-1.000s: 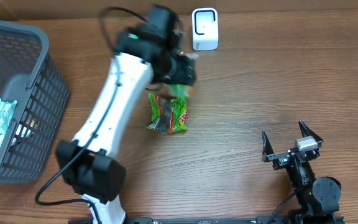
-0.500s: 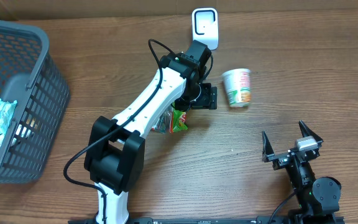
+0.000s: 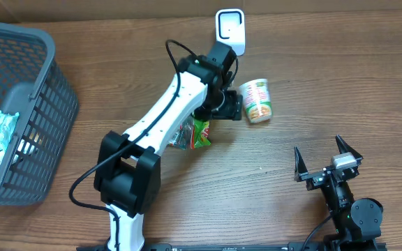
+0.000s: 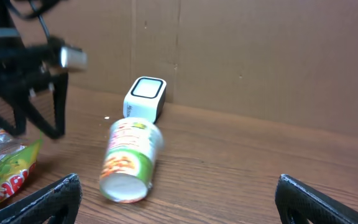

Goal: Scan the item barcode
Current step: 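Lift the cup out and set it on the table right of the snack bag, then reach the left gripper into the basket and grasp the white tube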

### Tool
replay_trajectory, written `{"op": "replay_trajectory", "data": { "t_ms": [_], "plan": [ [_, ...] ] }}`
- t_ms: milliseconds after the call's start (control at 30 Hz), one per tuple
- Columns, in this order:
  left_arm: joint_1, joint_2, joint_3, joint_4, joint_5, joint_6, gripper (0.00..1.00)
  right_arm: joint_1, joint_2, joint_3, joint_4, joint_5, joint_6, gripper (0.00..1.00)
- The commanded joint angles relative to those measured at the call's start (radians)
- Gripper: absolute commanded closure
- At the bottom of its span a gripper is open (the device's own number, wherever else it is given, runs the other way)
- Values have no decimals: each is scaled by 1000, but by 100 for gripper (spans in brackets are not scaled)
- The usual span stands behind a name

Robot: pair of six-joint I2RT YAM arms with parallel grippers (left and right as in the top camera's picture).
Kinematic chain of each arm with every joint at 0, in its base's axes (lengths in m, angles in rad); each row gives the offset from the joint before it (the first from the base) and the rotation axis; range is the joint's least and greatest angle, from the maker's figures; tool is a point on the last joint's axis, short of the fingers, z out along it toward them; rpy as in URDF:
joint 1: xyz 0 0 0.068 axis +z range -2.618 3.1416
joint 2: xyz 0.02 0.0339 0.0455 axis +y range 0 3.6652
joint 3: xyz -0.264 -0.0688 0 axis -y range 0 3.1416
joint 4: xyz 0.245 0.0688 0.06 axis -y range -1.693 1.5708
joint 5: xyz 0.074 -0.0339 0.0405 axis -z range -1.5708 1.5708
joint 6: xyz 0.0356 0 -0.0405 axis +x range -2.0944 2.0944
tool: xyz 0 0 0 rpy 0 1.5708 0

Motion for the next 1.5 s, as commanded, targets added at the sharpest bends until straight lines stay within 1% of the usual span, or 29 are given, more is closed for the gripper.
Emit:
{"op": "replay_trajectory", "data": {
  "t_ms": [0, 33, 67, 133, 233, 333, 367, 400, 467, 533, 567, 700, 833, 933, 1033, 1067, 1200, 1367, 1467],
  "plan": [
    [55, -39, 220, -74, -86, 75, 20, -3, -7, -11, 5, -1, 0, 0],
    [74, -42, 291, -106, -95, 86, 19, -3, -7, -11, 5, -1, 0, 0],
    [116, -45, 412, -163, -110, 86, 17, -3, -7, -11, 5, -1, 0, 0],
    [177, -46, 555, -230, -114, 98, 16, -3, -7, -11, 6, -1, 0, 0],
    [307, -46, 741, -315, -126, 104, 14, -3, -7, -11, 5, -1, 0, 0],
    [457, -46, 849, -381, -139, 99, 14, -3, -7, -11, 5, -1, 0, 0],
    [524, -46, 872, -405, -142, 98, 13, -3, -7, -11, 5, -1, 0, 0],
    [648, -46, 879, -446, -148, 72, 12, -3, -7, -11, 6, -1, 0, 0],
    [775, -39, 871, -488, -156, 51, 10, -3, -7, -11, 5, -1, 0, 0],
    [884, -29, 852, -513, -157, 35, 6, -3, -7, -11, 5, -1, 0, 0],
    [989, -14, 826, -526, -157, 19, 0, -3, -7, -11, 5, -1, 0, 0],
    [1150, 8, 743, -526, -156, -18, 0, -3, -7, -11, 5, -1, 0, 0],
    [1244, 8, 610, -482, -156, -55, 0, -3, -7, -11, 6, -1, 0, 0],
    [1284, 8, 499, -427, -156, -99, 0, -3, -7, -11, 5, -1, 0, 0],
    [1314, 8, 376, -340, -156, -142, 0, -3, -7, -11, 5, -1, 0, 0],
    [1326, 8, 308, -285, -157, -171, 1, -3, -7, -11, 5, -1, 0, 0],
    [1338, 8, 172, -151, -167, -252, 0, -3, -7, -11, 6, -1, 0, 0],
    [1331, 8, 9, 33, -203, -260, 0, -3, -7, -11, 5, -1, 0, 0],
    [1330, 8, -70, 98, -215, -264, 0, -3, -7, -11, 5, -1, 0, 0]
  ]
}}
